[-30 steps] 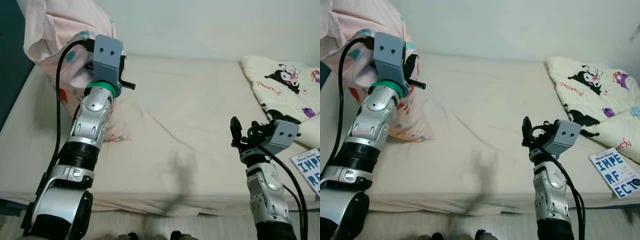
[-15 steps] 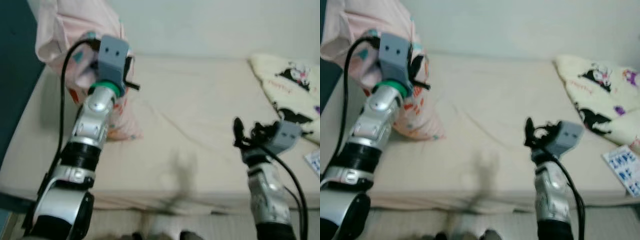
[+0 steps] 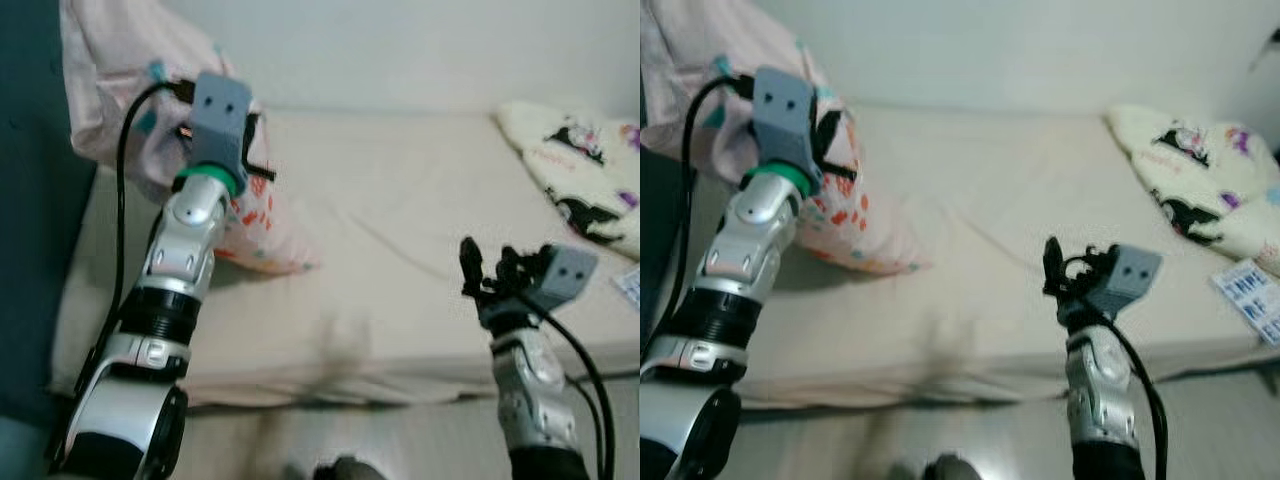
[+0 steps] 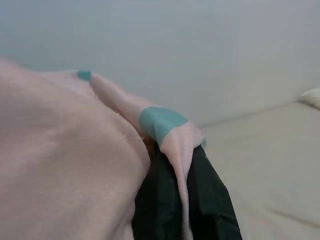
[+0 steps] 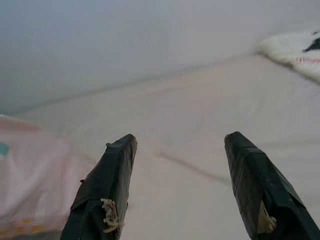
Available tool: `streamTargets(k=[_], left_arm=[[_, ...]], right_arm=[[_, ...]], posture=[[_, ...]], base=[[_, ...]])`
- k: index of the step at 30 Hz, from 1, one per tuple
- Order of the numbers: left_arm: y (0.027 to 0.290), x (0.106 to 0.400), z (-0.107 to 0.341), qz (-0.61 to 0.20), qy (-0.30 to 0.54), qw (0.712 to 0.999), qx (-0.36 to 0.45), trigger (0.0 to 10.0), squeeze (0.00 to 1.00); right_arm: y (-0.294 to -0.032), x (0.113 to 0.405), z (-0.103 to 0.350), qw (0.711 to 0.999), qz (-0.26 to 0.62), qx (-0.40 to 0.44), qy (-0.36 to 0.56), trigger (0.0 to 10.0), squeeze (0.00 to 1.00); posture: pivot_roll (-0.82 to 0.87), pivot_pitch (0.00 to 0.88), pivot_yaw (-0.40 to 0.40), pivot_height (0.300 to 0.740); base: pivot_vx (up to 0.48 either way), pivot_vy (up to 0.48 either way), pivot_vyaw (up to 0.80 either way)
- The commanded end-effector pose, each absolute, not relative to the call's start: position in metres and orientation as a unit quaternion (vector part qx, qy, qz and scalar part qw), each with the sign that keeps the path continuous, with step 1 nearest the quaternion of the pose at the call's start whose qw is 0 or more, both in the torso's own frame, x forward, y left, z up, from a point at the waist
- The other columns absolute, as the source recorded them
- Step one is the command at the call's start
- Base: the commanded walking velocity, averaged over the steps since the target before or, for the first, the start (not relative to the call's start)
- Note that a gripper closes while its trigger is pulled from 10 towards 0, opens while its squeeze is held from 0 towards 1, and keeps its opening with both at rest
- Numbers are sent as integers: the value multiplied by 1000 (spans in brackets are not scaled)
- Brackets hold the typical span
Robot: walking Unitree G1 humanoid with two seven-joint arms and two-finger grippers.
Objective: Clean up the room
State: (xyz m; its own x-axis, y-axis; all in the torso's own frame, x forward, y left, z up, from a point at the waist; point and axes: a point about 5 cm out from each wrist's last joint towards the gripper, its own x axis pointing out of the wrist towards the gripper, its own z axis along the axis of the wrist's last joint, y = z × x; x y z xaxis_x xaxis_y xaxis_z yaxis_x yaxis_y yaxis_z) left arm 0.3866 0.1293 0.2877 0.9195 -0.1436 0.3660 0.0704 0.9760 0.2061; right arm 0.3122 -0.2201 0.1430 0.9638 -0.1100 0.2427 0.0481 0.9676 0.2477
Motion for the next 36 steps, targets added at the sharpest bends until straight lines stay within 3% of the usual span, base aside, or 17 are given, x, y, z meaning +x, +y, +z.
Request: streamTargets(k=[1, 9, 21, 36], left_arm=[[126, 386, 286, -64, -195, 973, 103, 10000, 0], [119, 383, 287, -83, -210, 966, 125, 10000, 0], [117, 382, 288, -85, -216, 964, 132, 10000, 0], [118, 384, 284, -80, -203, 967, 129, 10000, 0]], right_arm=[[-224, 310, 137, 984, -49, 121, -118, 10000, 0], [-223, 310, 137, 984, -49, 120, -118, 10000, 0], [-223, 311, 138, 984, -48, 120, -119, 10000, 0], [-223, 311, 137, 985, -46, 117, -117, 10000, 0]], posture=[[-106, 113, 1, 740], [-108, 117, 2, 740], [-109, 116, 3, 740], [-111, 108, 1, 740]], base=[[0, 0, 0], [0, 0, 0], [0, -388, 0], [0, 0, 0]])
